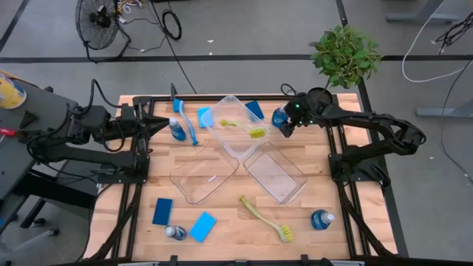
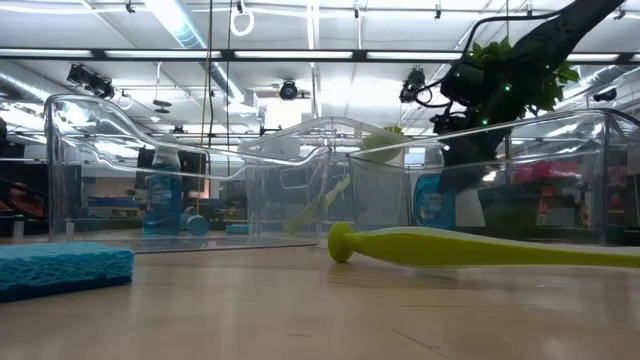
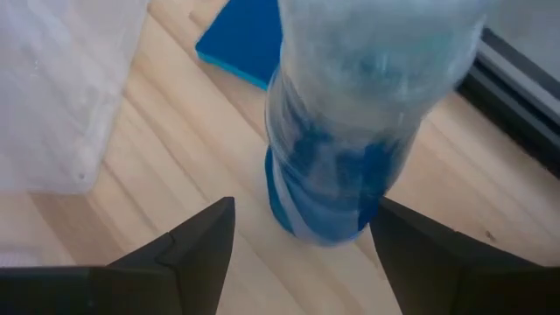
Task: Pick & Place Kitchen Sink Supplies
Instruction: Put the blue dishwashing liquid into the left transparent bin
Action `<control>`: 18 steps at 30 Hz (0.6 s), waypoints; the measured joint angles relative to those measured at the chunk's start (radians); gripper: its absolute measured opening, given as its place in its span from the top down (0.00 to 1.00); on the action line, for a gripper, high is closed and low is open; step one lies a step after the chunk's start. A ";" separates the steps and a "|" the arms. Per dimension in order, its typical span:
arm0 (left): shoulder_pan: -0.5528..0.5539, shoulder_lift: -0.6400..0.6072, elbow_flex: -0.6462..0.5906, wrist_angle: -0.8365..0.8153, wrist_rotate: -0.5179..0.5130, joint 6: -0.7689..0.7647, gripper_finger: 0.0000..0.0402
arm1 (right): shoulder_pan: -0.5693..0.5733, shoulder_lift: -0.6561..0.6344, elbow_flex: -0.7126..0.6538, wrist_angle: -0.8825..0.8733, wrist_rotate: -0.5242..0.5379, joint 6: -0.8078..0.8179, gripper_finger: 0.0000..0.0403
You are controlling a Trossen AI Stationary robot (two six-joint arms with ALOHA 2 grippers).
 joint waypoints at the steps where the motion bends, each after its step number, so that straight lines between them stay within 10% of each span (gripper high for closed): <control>1: 0.000 0.000 0.000 0.000 0.000 0.000 0.88 | 0.000 0.000 -0.005 0.019 0.000 0.000 0.34; 18: 0.000 0.000 0.000 0.000 0.000 -0.001 0.88 | 0.000 0.000 -0.048 0.122 -0.002 0.005 0.77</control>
